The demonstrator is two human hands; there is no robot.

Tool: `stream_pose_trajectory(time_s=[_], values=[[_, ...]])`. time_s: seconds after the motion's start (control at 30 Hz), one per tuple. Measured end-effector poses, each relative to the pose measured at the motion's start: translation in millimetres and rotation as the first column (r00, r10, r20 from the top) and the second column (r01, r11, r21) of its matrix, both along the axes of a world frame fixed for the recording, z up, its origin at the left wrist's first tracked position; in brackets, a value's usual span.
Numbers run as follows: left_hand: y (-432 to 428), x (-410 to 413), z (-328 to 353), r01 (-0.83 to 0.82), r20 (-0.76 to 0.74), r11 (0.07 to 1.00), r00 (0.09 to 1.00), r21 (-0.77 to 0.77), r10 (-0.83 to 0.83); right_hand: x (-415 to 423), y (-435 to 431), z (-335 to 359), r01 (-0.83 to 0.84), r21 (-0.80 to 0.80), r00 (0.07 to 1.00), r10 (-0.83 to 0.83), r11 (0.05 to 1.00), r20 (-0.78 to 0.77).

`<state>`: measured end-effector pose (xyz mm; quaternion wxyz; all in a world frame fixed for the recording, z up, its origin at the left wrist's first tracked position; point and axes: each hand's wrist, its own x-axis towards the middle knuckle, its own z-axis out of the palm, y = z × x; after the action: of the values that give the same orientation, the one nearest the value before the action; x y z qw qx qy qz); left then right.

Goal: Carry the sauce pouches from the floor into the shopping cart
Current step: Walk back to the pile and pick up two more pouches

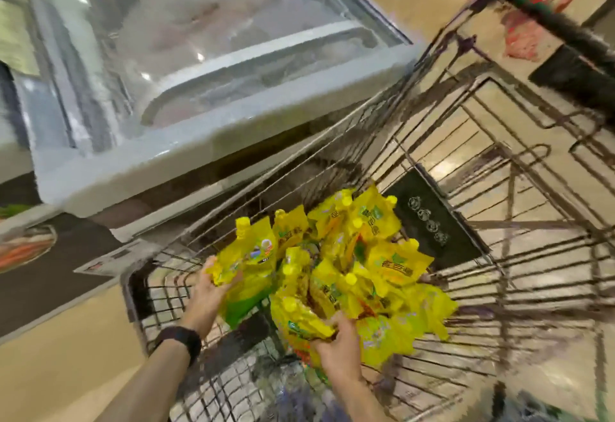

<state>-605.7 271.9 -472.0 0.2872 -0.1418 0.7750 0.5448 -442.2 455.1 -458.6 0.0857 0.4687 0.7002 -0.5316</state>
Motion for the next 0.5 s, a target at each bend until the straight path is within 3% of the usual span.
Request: stream_pose_trajectory(time_s=[0.1,0.23,0.37,0.5], values=[[-9.2,10.5,-29.6,-0.011,-0.004,0.996,1.0,-0.086,0.01,0.7,-5.9,-27.9,-0.115,0.014,0.99,0.114,0.993,0.083],[-2.5,29.3,-16.3,-0.159,-0.062,0.965,0.987,-0.21,0.15,-6.2,-6.5,-28.8,-0.392,0.099,0.918,0.381,0.915,0.113],[8.3,28.5,-7.8,-0.095,-0.11,0.951,0.992,-0.293,0.065,-16.8,11.0,-9.7,-0.625,0.112,0.777,0.602,0.772,0.184],[29.4,35.5,17.5,-0.067,-0.182,0.928,0.983,-0.366,0.0,-30.9,26.5,14.6,-0.725,0.058,0.689,0.72,0.687,0.08]])
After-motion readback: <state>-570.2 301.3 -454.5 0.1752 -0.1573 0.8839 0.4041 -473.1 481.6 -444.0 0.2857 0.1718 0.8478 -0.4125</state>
